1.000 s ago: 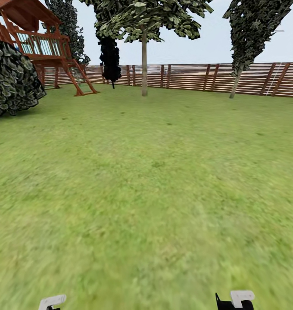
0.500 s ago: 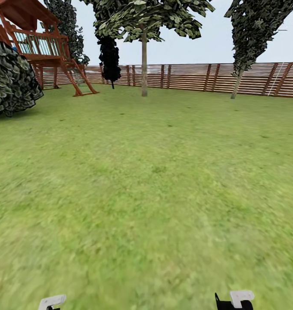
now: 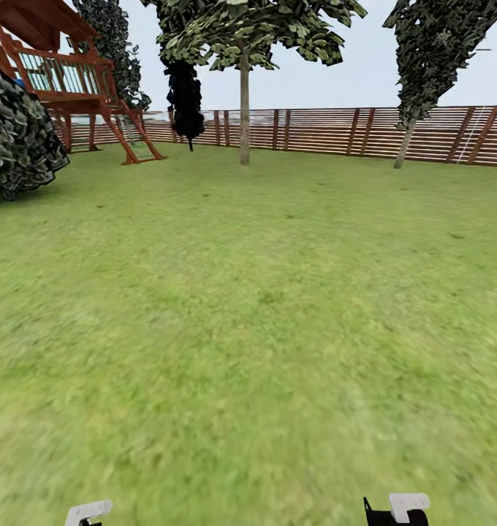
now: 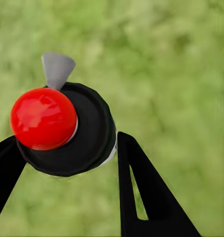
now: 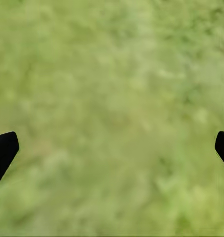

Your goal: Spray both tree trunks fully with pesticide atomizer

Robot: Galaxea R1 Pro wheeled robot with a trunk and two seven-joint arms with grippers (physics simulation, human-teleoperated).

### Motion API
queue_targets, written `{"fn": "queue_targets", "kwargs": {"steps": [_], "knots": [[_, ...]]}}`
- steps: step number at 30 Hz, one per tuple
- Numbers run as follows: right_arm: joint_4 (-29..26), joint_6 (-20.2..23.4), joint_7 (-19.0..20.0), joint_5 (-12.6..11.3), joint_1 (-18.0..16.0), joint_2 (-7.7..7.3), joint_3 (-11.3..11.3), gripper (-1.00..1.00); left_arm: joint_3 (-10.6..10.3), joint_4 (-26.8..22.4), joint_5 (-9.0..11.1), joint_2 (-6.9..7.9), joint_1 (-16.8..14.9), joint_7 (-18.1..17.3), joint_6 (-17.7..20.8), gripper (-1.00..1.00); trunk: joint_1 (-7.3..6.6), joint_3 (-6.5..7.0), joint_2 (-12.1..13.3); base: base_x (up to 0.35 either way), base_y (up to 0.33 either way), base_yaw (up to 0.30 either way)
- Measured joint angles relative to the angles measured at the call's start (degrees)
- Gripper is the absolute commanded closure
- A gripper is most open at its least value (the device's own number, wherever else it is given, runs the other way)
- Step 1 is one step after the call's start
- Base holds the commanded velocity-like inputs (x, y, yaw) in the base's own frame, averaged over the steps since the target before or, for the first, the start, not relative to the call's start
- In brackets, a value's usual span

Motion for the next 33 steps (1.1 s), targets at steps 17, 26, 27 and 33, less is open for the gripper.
{"fn": "queue_targets", "kwargs": {"steps": [17,26,27,33], "knots": [[0.0,0.0,0.0,0.0,0.0,-0.07,0.0,-1.0,0.0,0.0,0.0,0.0,0.0,0.0,0.0,1.0,0.0,0.0,0.0,0.335,0.0,0.0],[0.0,0.0,0.0,0.0,0.0,-0.07,0.0,-1.0,0.0,0.0,0.0,0.0,0.0,0.0,0.0,1.0,0.0,0.0,0.0,0.335,0.0,0.0],[0.0,0.0,0.0,0.0,0.0,-0.07,0.0,-1.0,0.0,0.0,0.0,0.0,0.0,0.0,0.0,1.0,0.0,0.0,0.0,0.335,0.0,0.0],[-0.1,0.0,0.0,0.0,0.0,-0.08,0.0,-1.0,0.0,0.0,0.0,0.0,0.0,0.0,0.0,1.0,0.0,0.0,0.0,0.335,0.0,0.0]]}}
